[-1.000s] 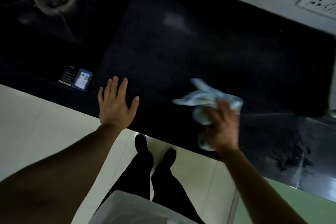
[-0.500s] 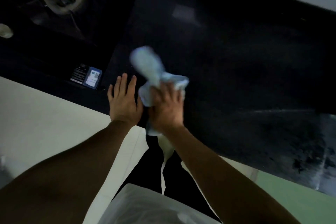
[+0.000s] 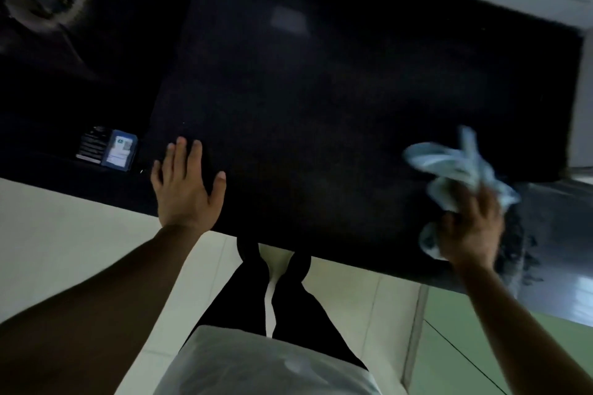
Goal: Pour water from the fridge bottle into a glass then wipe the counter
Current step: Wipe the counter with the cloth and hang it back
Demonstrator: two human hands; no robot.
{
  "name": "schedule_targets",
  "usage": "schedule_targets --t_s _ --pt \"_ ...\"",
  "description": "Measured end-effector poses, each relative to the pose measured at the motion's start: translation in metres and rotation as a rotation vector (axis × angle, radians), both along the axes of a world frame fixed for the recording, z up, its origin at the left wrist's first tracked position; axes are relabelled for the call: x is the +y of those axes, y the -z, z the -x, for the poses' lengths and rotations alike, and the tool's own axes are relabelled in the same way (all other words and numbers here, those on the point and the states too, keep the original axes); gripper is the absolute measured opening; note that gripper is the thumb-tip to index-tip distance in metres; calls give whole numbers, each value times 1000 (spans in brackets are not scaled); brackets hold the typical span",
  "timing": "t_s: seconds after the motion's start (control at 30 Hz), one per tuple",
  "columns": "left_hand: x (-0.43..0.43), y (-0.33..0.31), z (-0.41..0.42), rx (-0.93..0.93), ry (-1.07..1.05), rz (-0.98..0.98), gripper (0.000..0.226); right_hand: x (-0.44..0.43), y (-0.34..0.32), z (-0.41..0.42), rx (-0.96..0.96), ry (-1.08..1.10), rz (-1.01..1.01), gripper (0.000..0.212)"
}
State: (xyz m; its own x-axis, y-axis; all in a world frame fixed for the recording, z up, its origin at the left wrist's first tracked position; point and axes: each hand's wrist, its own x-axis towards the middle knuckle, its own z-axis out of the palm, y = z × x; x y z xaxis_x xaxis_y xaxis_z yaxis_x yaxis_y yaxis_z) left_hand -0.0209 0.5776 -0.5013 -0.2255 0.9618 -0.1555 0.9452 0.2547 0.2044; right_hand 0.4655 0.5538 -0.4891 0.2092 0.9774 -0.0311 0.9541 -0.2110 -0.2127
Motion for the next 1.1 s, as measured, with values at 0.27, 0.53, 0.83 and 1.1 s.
schedule_targets --t_s 0.27,0.53,0.83,1.1 --pt "1 0 1 -3 -8 1 74 -75 10 58 -20 787 39 48" --pt "-2 2 -1 2 -23 -66 70 -5 -7 321 303 -499 139 58" --pt "-3 3 1 -29 -38 -93 73 128 12 328 92 -1127 189 58" --pt "-2 2 4 -8 2 -30 78 182 1 127 27 -102 2 50"
